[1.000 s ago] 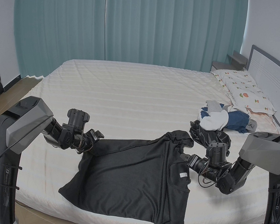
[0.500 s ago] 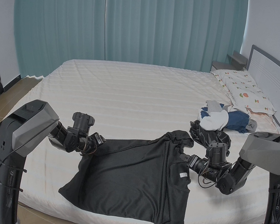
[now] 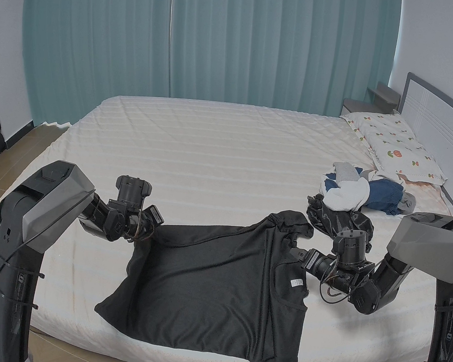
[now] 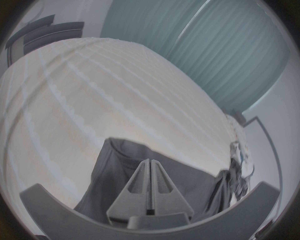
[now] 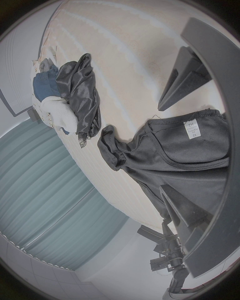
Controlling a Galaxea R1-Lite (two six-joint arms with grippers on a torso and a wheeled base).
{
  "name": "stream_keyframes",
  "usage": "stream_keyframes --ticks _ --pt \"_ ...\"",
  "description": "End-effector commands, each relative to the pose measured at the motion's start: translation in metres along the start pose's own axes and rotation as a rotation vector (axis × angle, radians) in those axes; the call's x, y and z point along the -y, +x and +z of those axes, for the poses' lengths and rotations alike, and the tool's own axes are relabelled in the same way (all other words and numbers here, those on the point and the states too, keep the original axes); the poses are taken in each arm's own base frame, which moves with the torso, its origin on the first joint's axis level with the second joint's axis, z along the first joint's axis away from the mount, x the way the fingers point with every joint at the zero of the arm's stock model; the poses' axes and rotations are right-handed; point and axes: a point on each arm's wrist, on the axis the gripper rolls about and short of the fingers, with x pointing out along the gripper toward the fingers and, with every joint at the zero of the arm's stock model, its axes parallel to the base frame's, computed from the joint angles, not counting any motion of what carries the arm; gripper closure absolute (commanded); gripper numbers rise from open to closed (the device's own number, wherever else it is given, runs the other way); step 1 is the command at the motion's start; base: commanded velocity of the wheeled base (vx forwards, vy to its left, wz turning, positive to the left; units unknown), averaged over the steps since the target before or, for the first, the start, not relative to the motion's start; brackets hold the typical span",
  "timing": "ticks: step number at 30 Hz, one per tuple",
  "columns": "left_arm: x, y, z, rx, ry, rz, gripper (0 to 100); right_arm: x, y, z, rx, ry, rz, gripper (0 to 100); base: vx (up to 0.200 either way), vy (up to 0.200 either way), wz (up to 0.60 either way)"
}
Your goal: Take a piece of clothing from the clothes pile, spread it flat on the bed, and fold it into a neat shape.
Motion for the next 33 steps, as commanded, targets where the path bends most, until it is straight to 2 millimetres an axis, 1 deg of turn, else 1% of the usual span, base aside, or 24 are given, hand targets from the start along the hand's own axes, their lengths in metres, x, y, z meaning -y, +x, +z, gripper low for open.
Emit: stream_keyframes --ticks 1,2,5,9,13,18,27,31,33 --pt "-0.005 0.011 0.034 0.142 -0.14 -0.037 100 -0.002 -0.001 0.007 0.02 0.004 0.009 0 0.0 0.0 0.0" --pt "-0.008 0.013 0.045 0.187 -0.195 -0.057 100 -0.002 -0.001 0.007 0.021 0.007 0.01 0 0.0 0.0 0.0" --pt "-0.021 0.02 0.063 0.251 -0.285 -0.08 100 0.0 0.0 0.005 0.014 0.007 0.004 0 0.0 0.0 0.0" --pt "-0.036 0.031 0.077 0.288 -0.311 -0.069 100 0.0 0.002 0.002 0.007 0.007 0.002 0 0.0 0.0 0.0" --pt "-0.041 0.041 0.076 0.295 -0.314 -0.066 100 0.001 0.004 -0.002 -0.001 0.005 -0.001 0 0.0 0.0 0.0" --pt "-0.045 0.048 0.082 0.354 -0.325 -0.041 100 0.006 0.009 -0.005 0.008 0.005 0.0 0 0.0 0.0 0.0" --pt "-0.056 0.047 0.095 0.415 -0.347 -0.013 100 0.006 0.019 -0.004 0.023 0.004 0.01 0 0.0 0.0 0.0" --pt "-0.059 0.047 0.097 0.426 -0.351 -0.002 100 0.005 0.028 -0.003 0.033 -0.007 0.015 0 0.0 0.0 0.0" --pt "-0.062 0.047 0.098 0.427 -0.354 0.005 100 0.005 0.036 -0.002 0.041 -0.011 0.02 0 0.0 0.0 0.0"
